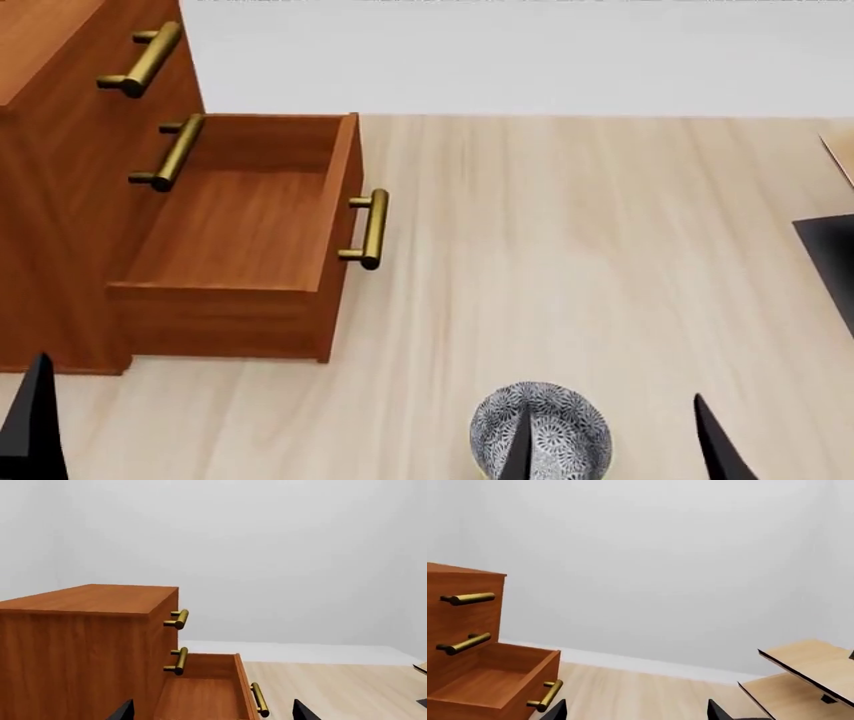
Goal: Put the wine bottle in the bottom drawer of the cabinet.
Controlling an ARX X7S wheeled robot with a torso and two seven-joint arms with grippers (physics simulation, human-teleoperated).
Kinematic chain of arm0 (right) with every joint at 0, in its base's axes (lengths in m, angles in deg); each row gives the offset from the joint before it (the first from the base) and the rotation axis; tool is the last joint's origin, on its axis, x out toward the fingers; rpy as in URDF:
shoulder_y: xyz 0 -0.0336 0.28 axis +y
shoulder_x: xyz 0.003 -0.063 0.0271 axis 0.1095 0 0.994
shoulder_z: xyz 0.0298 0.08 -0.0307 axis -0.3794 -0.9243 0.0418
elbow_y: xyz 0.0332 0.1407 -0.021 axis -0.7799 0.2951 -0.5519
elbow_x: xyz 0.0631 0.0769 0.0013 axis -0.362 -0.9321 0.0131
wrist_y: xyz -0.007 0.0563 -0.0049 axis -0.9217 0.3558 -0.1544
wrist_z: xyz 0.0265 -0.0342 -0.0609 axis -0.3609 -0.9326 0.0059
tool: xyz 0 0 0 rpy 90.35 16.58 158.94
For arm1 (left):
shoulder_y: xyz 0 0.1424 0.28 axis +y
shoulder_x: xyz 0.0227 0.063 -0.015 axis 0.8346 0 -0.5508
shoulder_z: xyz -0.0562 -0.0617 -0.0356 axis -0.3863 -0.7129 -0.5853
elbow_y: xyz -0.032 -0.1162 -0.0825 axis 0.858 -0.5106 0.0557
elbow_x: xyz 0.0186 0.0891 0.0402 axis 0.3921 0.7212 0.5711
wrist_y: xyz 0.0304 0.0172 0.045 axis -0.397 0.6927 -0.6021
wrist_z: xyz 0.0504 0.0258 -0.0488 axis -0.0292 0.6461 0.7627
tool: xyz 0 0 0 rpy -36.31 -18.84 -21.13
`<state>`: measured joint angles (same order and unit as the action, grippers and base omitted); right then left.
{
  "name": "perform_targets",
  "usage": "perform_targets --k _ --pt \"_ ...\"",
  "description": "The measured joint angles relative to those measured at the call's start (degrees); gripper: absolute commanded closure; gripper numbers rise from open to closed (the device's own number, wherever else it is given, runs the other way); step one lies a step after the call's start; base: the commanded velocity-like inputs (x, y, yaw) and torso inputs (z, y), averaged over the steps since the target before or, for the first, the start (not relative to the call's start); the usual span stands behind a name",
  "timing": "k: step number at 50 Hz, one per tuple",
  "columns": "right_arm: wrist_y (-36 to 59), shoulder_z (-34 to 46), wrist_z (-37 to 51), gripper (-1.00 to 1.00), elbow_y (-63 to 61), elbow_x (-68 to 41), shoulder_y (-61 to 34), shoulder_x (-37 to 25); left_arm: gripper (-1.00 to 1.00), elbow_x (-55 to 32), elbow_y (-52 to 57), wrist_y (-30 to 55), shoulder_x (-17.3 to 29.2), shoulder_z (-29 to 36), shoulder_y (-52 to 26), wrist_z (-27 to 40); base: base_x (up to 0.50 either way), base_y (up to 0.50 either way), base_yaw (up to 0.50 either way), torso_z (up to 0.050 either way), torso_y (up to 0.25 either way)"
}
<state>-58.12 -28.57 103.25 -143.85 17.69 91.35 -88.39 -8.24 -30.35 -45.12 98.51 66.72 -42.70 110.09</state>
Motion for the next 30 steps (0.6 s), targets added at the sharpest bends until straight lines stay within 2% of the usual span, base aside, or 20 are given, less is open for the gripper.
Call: perform_targets --k 30 --pt "0.6 3.4 1.3 -1.0 -0.7 2.5 -0.8 -1.0 -1.0 0.9 0.1 -4.9 3.2 1.3 0.7 1.7 0.33 0.0 0.0 0.0 0.0"
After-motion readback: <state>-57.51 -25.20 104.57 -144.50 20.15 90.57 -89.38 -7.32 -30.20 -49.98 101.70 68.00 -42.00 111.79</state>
